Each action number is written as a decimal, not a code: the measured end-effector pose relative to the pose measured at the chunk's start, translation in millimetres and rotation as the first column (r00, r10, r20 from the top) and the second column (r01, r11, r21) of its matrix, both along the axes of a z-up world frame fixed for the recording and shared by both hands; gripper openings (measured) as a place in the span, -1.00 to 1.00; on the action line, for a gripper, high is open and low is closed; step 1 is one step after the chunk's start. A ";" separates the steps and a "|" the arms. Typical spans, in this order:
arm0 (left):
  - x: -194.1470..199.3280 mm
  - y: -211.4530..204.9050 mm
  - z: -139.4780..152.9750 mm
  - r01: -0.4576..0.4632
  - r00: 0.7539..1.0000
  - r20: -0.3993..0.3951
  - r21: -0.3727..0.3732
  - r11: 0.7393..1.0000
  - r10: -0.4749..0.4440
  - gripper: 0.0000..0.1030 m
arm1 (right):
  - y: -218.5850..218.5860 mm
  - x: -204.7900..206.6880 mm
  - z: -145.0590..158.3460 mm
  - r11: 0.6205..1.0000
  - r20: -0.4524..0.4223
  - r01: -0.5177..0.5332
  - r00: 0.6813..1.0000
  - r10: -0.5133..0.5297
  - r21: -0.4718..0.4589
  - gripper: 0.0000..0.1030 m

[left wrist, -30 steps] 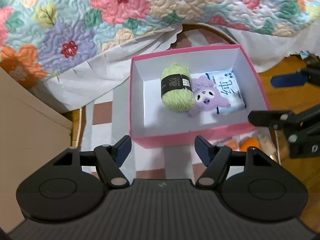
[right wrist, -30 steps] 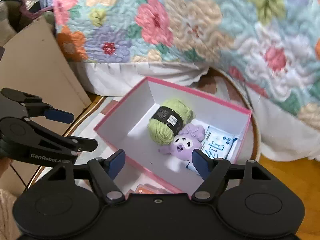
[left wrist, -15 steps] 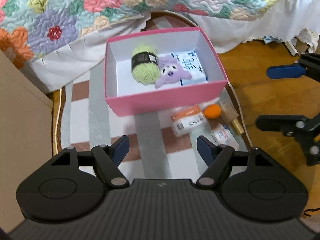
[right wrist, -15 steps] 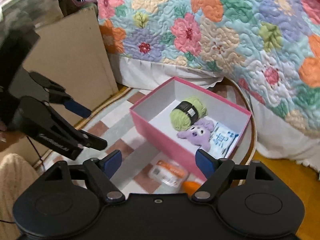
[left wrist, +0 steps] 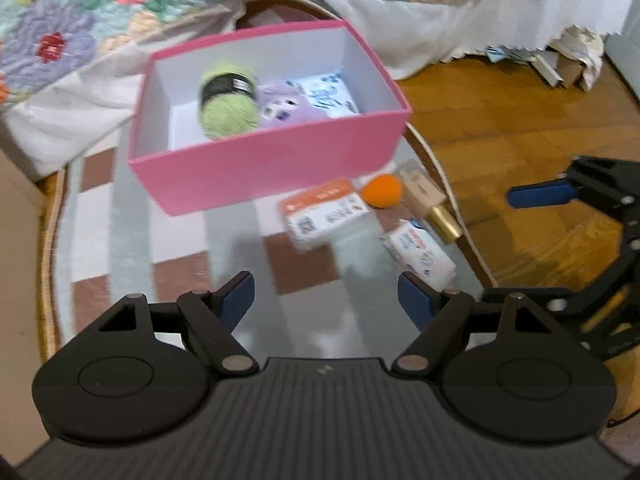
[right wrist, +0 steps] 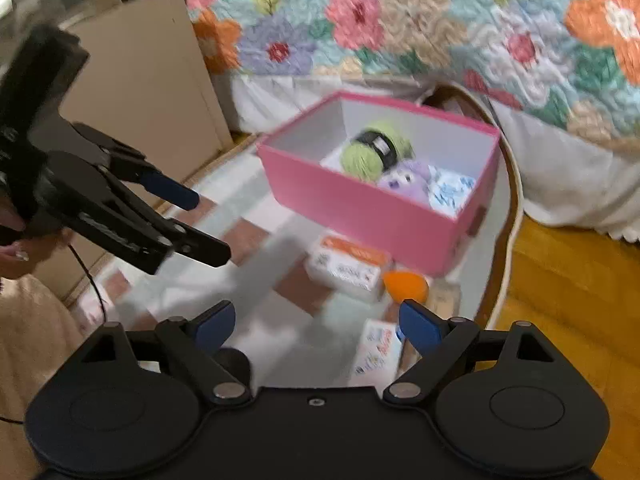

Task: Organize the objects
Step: 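Lower the left tool onto the small white wipes pack and close it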

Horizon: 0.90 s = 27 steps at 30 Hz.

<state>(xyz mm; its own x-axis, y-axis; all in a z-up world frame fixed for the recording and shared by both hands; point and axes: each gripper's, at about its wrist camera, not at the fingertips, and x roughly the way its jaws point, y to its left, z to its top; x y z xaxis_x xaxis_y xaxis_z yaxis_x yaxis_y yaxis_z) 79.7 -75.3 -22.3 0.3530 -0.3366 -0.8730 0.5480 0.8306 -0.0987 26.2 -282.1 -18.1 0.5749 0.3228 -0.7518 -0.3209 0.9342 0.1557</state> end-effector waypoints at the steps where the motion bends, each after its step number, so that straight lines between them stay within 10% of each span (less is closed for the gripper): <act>1: -1.0 -3.2 -6.3 0.001 1.000 -0.003 -0.012 1.000 -0.001 0.54 | -1.3 -0.8 -10.3 1.000 0.003 0.007 1.000 -0.007 0.000 0.78; 21: 13.0 -47.5 -110.9 -0.080 0.991 -0.123 -0.209 0.975 0.055 0.47 | -2.6 12.8 -122.5 0.988 -0.065 0.070 0.995 -0.080 -0.140 0.08; 27: 11.1 -44.5 -133.1 -0.103 0.980 -0.191 -0.249 0.963 0.056 0.11 | 2.7 12.5 -123.8 0.992 -0.056 0.052 0.997 -0.059 -0.117 -0.06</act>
